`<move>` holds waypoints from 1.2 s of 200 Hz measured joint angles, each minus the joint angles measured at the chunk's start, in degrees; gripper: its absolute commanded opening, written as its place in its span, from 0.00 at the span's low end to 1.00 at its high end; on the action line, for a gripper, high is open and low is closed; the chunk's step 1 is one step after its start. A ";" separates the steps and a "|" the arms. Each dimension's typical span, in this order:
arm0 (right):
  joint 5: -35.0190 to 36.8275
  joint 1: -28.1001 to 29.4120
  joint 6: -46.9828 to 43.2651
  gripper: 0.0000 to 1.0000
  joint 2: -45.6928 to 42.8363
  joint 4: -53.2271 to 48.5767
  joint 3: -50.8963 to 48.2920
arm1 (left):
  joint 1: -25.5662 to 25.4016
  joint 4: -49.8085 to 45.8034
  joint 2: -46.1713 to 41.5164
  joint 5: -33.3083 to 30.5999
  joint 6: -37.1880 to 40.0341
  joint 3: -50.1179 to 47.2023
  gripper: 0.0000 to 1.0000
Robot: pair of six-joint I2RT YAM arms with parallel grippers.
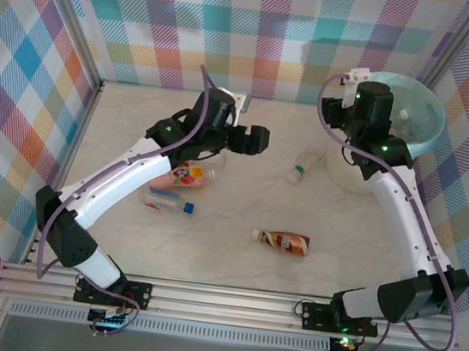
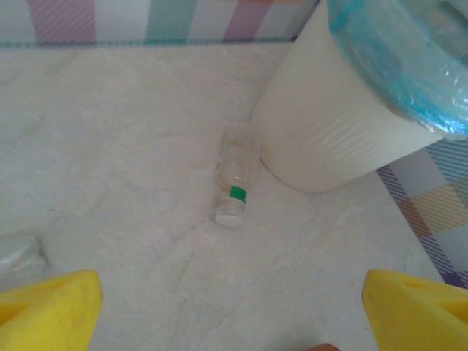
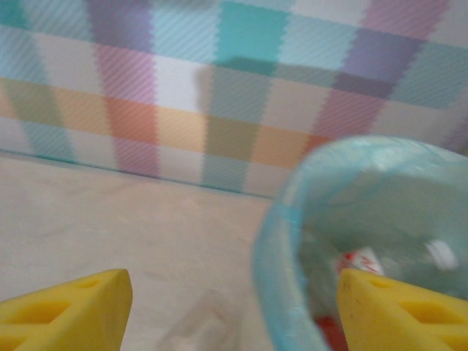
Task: Put the plastic bottles in the bin
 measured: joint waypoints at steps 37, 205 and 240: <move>-7.32 6.95 1.42 0.76 -2.82 -0.76 -0.72 | 0.07 0.07 -8.74 -4.17 1.92 -5.68 0.95; -25.20 23.89 13.38 0.78 16.57 -0.63 -12.68 | 13.60 -7.80 -36.46 -14.23 -2.45 -38.69 0.95; -27.19 23.89 8.02 0.82 29.88 0.09 3.19 | 24.13 -8.35 -37.42 -7.10 -5.29 -39.21 0.95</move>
